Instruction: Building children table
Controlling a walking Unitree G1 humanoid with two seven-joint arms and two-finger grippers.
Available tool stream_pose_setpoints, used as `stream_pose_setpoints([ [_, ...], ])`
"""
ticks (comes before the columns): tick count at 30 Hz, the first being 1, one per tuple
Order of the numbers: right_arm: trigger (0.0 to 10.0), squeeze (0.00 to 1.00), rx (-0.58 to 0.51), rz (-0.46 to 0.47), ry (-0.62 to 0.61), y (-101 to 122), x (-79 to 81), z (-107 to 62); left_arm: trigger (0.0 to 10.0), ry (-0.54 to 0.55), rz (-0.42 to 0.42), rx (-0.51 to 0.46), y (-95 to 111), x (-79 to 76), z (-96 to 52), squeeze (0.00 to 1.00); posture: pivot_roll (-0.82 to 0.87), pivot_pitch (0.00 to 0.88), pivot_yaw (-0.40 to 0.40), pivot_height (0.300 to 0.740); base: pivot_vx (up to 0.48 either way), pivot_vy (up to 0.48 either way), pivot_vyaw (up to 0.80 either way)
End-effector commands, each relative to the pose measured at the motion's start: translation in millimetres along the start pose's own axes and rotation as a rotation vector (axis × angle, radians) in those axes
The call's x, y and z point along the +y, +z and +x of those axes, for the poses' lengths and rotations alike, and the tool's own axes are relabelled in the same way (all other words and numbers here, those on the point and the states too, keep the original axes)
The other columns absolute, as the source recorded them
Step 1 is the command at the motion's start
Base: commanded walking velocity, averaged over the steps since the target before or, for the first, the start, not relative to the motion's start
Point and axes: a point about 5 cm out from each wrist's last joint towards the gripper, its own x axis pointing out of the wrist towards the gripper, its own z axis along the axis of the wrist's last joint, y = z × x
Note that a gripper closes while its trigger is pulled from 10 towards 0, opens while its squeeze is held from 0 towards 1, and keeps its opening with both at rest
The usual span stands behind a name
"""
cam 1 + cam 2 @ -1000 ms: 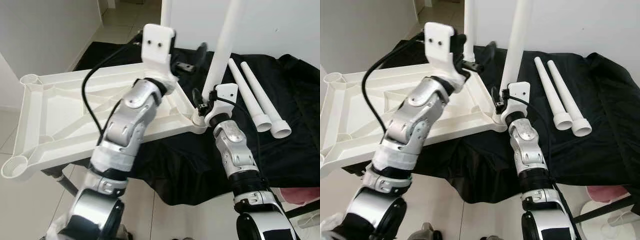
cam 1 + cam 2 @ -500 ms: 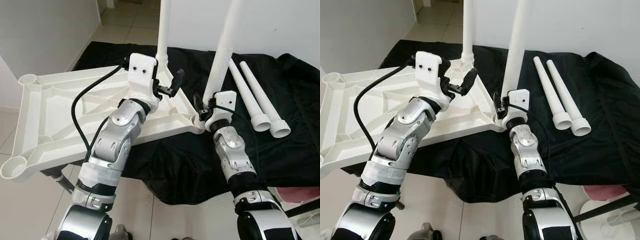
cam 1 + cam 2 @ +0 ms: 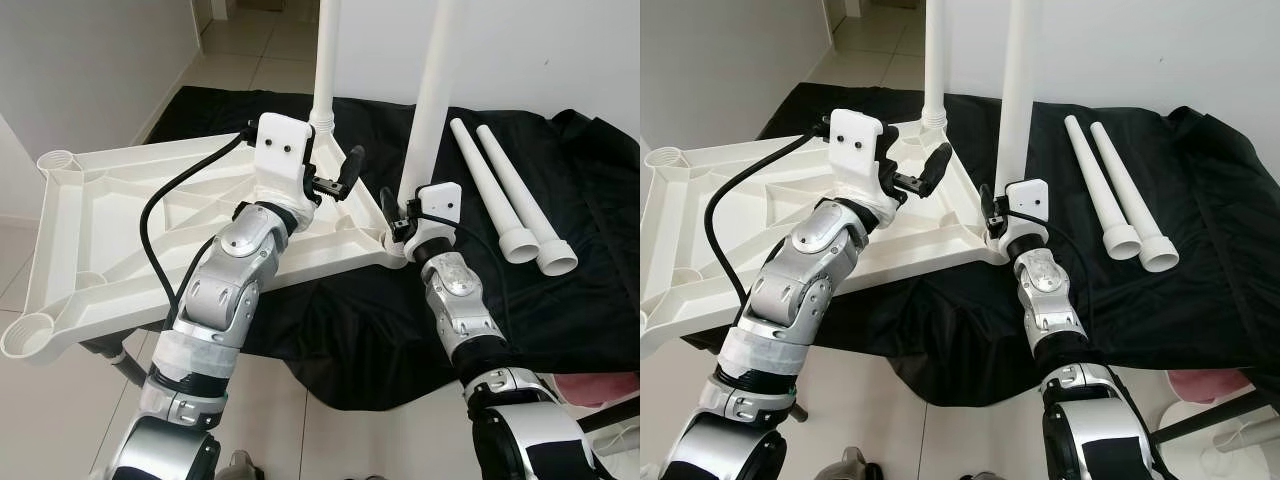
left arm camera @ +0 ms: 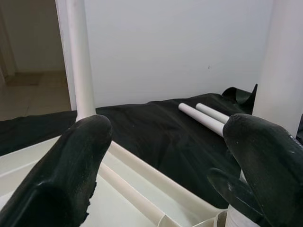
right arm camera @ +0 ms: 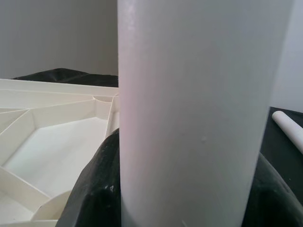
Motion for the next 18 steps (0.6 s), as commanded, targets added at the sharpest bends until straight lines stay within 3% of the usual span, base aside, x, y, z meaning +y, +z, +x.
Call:
stream_pose_setpoints([
  [1, 10.0, 0.0, 0.075, 0.005, 0.009, -15.6, 2.5, -6.7, 10.0, -0.013, 0.018, 0.005, 1.2, -1.4, 0.0, 0.0, 0.1, 0.069, -0.028, 0.74, 0.0, 0.0, 0.0],
  [10, 10.0, 0.0, 0.137, -0.021, 0.044, -35.8, 5.5, -24.4, 10.0, -0.01, 0.029, 0.004, 6.5, 1.7, -2.4, 0.0, 0.12, 0.085, -0.02, 0.74, 0.0, 0.0, 0.0],
  [17, 10.0, 0.0, 0.143, 0.049, 0.005, -37.7, 7.6, -22.3, 10.0, -0.011, 0.044, 0.016, 5.8, 3.2, -3.8, 0.0, 0.12, 0.088, -0.013, 0.74, 0.0, 0.0, 0.0],
  [18, 10.0, 0.0, 0.154, 0.105, -0.022, -39.1, 6.4, -21.8, 10.0, -0.013, 0.049, 0.018, 5.5, 2.8, -3.5, 0.0, 0.12, 0.088, -0.015, 0.74, 0.0, 0.0, 0.0],
])
